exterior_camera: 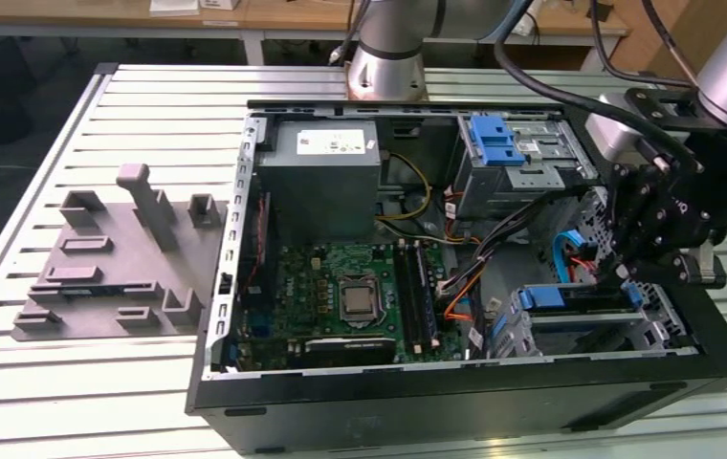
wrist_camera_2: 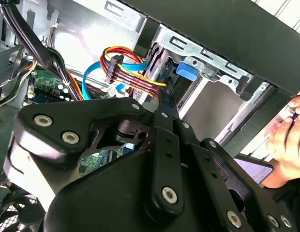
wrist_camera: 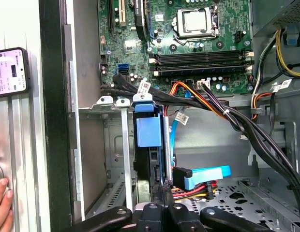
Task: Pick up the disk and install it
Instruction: 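Insert the first disk wire, then insert the second disk wire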
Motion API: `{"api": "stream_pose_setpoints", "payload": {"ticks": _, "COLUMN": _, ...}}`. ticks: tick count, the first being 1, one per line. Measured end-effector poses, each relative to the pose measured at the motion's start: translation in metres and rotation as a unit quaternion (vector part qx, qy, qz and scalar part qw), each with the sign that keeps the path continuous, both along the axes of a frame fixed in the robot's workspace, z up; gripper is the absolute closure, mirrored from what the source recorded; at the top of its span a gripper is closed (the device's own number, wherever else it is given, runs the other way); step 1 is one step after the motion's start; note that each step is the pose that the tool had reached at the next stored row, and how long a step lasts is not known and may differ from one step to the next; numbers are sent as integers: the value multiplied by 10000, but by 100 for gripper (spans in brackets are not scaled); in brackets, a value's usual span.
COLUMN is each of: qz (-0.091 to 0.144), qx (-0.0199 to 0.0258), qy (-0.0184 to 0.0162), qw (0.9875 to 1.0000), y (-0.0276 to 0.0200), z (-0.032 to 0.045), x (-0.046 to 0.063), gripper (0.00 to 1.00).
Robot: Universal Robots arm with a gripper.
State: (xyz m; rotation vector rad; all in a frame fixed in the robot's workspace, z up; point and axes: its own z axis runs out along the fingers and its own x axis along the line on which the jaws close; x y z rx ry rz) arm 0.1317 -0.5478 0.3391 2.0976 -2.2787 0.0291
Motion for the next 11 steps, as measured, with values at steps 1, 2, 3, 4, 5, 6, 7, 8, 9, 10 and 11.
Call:
{"api": "stream_pose_setpoints", "payload": {"ticks": 1, "qz": 0, "qx": 0, "qy": 0, "qw": 10000, "y": 0, "z": 0, "x": 0, "gripper": 89}}
{"api": "stream_pose_setpoints", "payload": {"ticks": 2, "qz": 0, "qx": 0, "qy": 0, "qw": 10000, "y": 0, "z": 0, "x": 0, "gripper": 89}}
{"api": "stream_pose_setpoints", "payload": {"ticks": 3, "qz": 0, "qx": 0, "qy": 0, "qw": 10000, "y": 0, "z": 1, "x": 0, "gripper": 89}}
{"api": "stream_pose_setpoints", "payload": {"ticks": 4, "qz": 0, "qx": 0, "qy": 0, "qw": 10000, "y": 0, "z": 1, "x": 0, "gripper": 89}}
{"api": "stream_pose_setpoints", "payload": {"ticks": 5, "qz": 0, "qx": 0, "qy": 0, "qw": 10000, "y": 0, "z": 1, "x": 0, "gripper": 89}}
{"api": "stream_pose_setpoints", "payload": {"ticks": 6, "qz": 0, "qx": 0, "qy": 0, "qw": 10000, "y": 0, "z": 1, "x": 0, "gripper": 89}}
{"api": "stream_pose_setpoints", "payload": {"ticks": 7, "qz": 0, "qx": 0, "qy": 0, "qw": 10000, "y": 0, "z": 3, "x": 0, "gripper": 89}}
{"api": "stream_pose_setpoints", "payload": {"ticks": 8, "qz": 0, "qx": 0, "qy": 0, "qw": 10000, "y": 0, "z": 4, "x": 0, "gripper": 89}}
{"api": "stream_pose_setpoints", "payload": {"ticks": 9, "qz": 0, "qx": 0, "qy": 0, "qw": 10000, "y": 0, "z": 5, "x": 0, "gripper": 89}}
{"api": "stream_pose_setpoints", "payload": {"ticks": 10, "qz": 0, "qx": 0, "qy": 0, "qw": 10000, "y": 0, "z": 5, "x": 0, "gripper": 89}}
{"api": "stream_pose_setpoints", "payload": {"ticks": 11, "qz": 0, "qx": 0, "qy": 0, "qw": 10000, "y": 0, "z": 5, "x": 0, "gripper": 89}}
